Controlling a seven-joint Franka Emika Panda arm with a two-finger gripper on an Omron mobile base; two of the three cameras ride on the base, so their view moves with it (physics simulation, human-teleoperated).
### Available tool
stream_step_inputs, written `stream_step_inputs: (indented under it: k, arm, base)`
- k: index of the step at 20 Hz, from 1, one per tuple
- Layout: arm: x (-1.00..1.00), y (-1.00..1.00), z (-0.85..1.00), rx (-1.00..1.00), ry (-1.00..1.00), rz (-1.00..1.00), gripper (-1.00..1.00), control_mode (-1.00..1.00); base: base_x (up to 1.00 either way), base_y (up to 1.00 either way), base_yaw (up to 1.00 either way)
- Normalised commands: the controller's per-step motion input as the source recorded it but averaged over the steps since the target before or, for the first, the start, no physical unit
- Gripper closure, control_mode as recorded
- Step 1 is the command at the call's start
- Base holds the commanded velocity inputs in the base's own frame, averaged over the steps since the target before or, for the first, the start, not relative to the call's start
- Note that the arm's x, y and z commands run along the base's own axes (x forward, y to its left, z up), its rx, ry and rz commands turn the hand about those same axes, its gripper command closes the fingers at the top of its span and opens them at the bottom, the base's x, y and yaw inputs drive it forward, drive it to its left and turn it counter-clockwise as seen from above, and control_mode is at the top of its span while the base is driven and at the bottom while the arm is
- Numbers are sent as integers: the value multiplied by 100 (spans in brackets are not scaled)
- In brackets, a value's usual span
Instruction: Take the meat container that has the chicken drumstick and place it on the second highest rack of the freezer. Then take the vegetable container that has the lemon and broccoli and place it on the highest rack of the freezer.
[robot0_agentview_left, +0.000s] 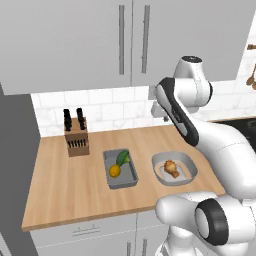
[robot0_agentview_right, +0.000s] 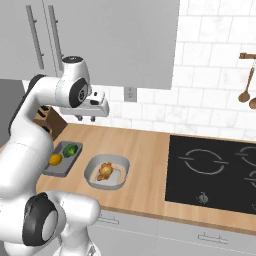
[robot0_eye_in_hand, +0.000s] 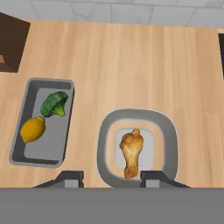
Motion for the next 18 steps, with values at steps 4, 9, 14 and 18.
stream_step_inputs:
  k: [4, 9, 14, 18]
  arm:
    - [-12, -4, -3, 1, -1, 0, -100, -100]
    - [-40, -16, -24, 1, 0, -3, -100, -100]
    - [-17, -40, -54, 12, 0, -4, -100, -100]
    - [0, -92, -36, 16, -9, 4, -100, -100]
  base:
    - [0, 0, 0]
    - [0, 0, 0]
    - [0, 0, 0]
    - [0, 0, 0]
